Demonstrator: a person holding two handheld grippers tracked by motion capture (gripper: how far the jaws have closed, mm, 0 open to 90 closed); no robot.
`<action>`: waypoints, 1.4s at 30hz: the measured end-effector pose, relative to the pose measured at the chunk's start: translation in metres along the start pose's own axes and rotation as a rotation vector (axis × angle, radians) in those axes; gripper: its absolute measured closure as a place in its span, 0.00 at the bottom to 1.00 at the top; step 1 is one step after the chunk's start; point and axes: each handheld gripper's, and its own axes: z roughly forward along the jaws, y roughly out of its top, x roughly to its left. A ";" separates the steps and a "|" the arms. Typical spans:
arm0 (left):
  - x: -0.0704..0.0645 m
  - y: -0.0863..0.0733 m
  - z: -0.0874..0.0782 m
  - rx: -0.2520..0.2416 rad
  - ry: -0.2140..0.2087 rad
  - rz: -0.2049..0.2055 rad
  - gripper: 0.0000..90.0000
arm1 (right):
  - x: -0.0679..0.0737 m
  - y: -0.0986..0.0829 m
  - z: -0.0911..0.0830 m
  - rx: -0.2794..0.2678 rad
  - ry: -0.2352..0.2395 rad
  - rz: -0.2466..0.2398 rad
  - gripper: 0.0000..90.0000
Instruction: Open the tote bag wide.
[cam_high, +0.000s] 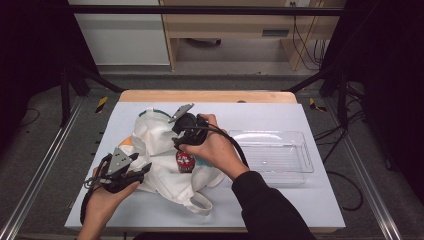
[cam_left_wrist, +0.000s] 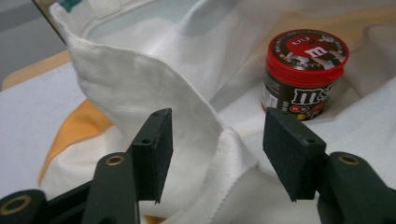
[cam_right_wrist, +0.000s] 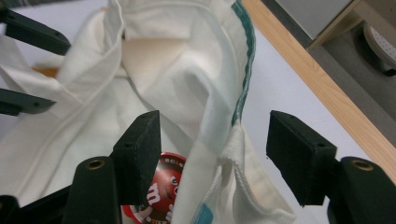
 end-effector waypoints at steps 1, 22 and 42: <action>-0.001 -0.001 0.001 0.003 -0.002 0.001 0.52 | 0.002 -0.001 0.006 0.030 -0.012 -0.022 0.55; -0.006 -0.019 -0.004 -0.026 -0.013 -0.073 0.90 | -0.035 -0.046 0.019 0.141 -0.027 0.067 0.88; -0.008 -0.020 -0.006 -0.044 -0.016 -0.072 0.90 | -0.018 -0.025 0.030 0.128 0.062 0.081 0.35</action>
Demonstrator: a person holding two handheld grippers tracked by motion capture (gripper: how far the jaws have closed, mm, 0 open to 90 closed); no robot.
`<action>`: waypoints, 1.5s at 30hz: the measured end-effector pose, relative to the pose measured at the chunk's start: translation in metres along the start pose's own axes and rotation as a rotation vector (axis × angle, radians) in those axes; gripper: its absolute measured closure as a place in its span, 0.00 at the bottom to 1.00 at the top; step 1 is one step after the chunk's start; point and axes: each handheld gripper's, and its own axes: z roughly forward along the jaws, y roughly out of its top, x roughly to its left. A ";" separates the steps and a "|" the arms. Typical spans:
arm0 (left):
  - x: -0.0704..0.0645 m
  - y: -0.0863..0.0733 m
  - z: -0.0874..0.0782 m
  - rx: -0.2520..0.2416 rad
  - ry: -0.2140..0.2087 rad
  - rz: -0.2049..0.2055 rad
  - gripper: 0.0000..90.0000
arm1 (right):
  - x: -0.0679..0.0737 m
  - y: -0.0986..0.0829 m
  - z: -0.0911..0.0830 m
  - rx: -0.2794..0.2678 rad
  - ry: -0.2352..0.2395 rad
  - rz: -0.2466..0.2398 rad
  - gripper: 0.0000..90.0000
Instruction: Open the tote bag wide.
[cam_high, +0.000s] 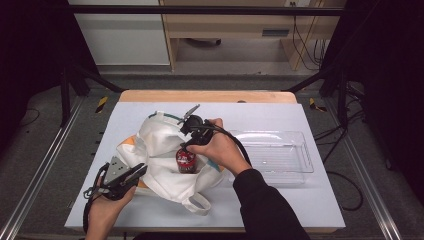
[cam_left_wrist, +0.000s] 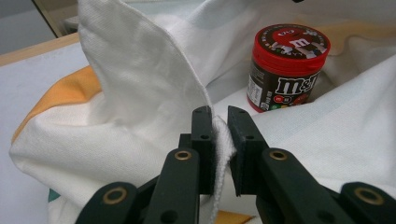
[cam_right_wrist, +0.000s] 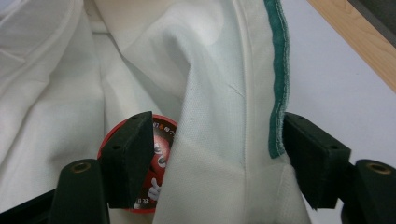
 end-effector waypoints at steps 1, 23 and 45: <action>0.000 0.000 0.000 -0.001 -0.001 -0.002 0.90 | 0.002 0.000 0.001 0.006 -0.014 -0.009 0.39; 0.003 -0.006 -0.016 0.006 0.008 0.016 0.92 | -0.048 -0.005 -0.007 -0.037 -0.104 0.075 0.94; 0.005 -0.025 -0.023 0.085 -0.004 0.052 0.93 | -0.075 -0.022 -0.004 -0.047 -0.104 0.120 0.93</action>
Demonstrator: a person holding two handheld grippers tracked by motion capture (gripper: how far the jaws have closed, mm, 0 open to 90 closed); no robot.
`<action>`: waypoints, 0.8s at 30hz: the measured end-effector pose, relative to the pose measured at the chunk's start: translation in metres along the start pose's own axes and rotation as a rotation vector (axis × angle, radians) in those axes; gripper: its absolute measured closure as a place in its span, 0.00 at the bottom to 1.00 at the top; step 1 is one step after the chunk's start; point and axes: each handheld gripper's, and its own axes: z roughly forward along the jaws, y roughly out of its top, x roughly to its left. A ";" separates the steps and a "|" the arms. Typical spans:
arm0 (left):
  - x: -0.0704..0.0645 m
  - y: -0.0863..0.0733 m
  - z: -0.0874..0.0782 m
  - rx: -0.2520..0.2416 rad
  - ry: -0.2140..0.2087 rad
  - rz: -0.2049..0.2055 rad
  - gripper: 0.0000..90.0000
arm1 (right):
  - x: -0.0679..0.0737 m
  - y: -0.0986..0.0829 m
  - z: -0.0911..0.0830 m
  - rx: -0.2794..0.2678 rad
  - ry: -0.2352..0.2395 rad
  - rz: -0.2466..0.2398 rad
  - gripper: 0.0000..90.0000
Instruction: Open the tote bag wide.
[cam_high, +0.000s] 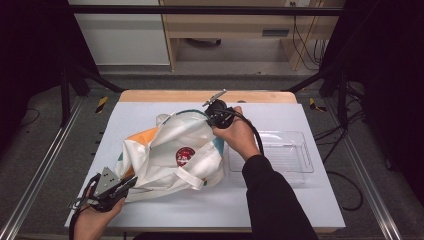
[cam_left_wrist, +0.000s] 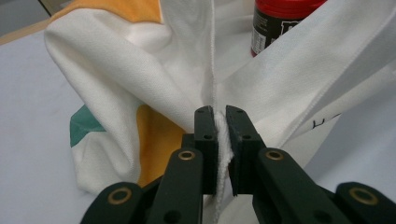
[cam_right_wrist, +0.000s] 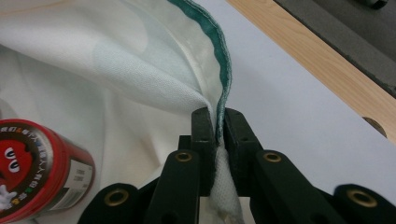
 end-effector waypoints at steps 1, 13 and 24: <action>0.000 0.000 0.000 0.000 -0.002 -0.001 0.93 | 0.001 0.000 -0.001 -0.003 0.008 -0.004 0.93; -0.005 -0.005 0.000 0.033 -0.010 0.029 0.93 | -0.001 -0.014 -0.007 -0.010 0.023 -0.034 0.93; -0.007 -0.011 -0.003 0.055 0.001 0.049 0.94 | -0.004 -0.013 -0.011 -0.011 -0.003 -0.034 0.94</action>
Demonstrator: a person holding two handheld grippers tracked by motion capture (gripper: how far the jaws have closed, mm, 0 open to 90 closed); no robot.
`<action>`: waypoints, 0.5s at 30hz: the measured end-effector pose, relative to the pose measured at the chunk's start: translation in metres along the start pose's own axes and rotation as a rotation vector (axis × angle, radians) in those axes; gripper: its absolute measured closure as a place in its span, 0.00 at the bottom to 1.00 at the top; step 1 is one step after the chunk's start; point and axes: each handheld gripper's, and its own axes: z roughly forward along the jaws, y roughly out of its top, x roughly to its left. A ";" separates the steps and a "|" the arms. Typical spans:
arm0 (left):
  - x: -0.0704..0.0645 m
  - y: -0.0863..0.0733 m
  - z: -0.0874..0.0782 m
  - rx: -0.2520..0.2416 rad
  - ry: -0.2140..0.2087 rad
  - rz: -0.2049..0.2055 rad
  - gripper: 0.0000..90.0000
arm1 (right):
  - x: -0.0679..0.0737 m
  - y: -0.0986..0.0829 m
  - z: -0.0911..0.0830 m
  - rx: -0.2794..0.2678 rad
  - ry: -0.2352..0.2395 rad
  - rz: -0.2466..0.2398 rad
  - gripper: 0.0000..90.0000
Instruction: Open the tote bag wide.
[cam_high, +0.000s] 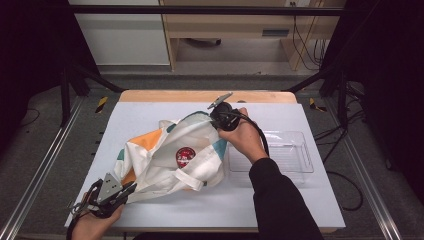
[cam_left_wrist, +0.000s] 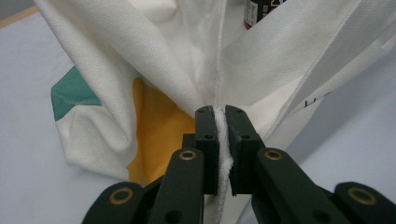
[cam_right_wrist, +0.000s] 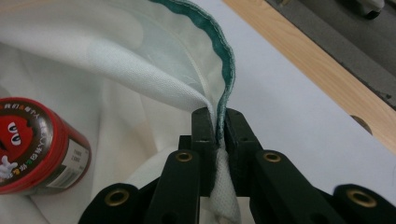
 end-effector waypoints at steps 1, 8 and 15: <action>0.000 0.000 0.000 0.001 -0.003 -0.001 0.94 | 0.000 0.000 0.000 0.000 0.000 0.000 0.94; -0.003 -0.002 0.002 0.026 -0.013 0.007 0.94 | -0.003 -0.009 0.005 0.057 0.012 0.004 0.93; -0.002 -0.002 0.003 0.025 -0.007 0.012 0.94 | 0.001 -0.012 0.006 0.061 0.010 0.007 0.93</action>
